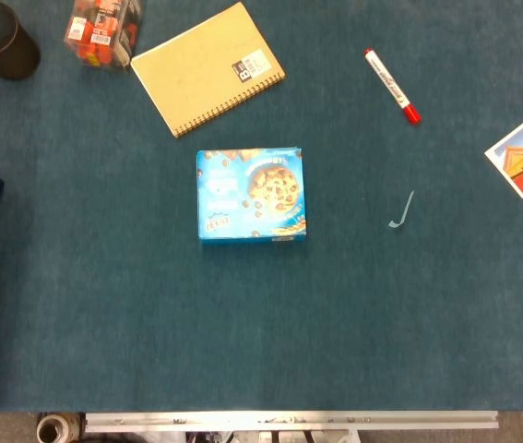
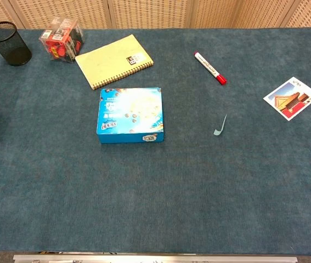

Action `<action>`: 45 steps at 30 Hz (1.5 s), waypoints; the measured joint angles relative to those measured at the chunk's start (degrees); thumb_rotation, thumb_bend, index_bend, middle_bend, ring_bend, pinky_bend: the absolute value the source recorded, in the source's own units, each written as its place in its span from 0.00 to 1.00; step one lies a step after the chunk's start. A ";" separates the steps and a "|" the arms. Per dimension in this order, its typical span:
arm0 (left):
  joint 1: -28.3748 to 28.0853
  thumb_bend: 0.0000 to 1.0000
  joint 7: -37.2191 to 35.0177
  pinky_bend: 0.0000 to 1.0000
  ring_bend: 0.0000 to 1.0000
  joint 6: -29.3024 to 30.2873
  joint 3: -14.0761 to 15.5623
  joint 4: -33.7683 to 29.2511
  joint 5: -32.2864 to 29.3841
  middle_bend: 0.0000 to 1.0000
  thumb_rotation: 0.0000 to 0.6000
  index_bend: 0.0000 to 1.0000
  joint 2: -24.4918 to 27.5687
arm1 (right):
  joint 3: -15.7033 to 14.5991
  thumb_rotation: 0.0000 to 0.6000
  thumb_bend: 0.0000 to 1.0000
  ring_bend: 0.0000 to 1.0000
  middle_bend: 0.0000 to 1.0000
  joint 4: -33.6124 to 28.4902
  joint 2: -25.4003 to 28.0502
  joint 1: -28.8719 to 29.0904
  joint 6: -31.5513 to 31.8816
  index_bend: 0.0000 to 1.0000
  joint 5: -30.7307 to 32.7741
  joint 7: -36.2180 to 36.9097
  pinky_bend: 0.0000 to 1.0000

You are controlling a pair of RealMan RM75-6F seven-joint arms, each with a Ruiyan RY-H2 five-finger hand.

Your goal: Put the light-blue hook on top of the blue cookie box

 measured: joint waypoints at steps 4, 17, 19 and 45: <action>-0.01 0.43 -0.16 0.25 0.29 0.03 -0.08 0.16 -0.11 0.35 1.00 0.22 -0.13 | 0.05 1.00 0.22 0.22 0.34 -0.08 0.04 0.45 -0.43 0.29 -0.44 0.35 0.24; 0.10 0.43 0.16 0.25 0.29 0.36 0.19 -0.13 0.54 0.35 1.00 0.22 -0.16 | -0.33 1.00 0.22 0.22 0.34 -0.31 0.48 5.59 -6.34 0.36 -5.05 0.49 0.24; 0.12 0.43 0.26 0.25 0.29 0.38 0.26 -0.21 0.63 0.35 1.00 0.22 -0.15 | -0.51 1.00 0.22 0.22 0.34 0.13 0.18 7.08 -7.88 0.41 -6.11 -0.40 0.24; 0.72 0.43 -0.79 0.25 0.29 0.21 0.69 0.29 0.11 0.35 1.00 0.22 -0.18 | -2.68 1.00 0.25 0.00 0.11 16.76 -19.67 20.02 -21.19 0.48 -9.55 -10.83 0.00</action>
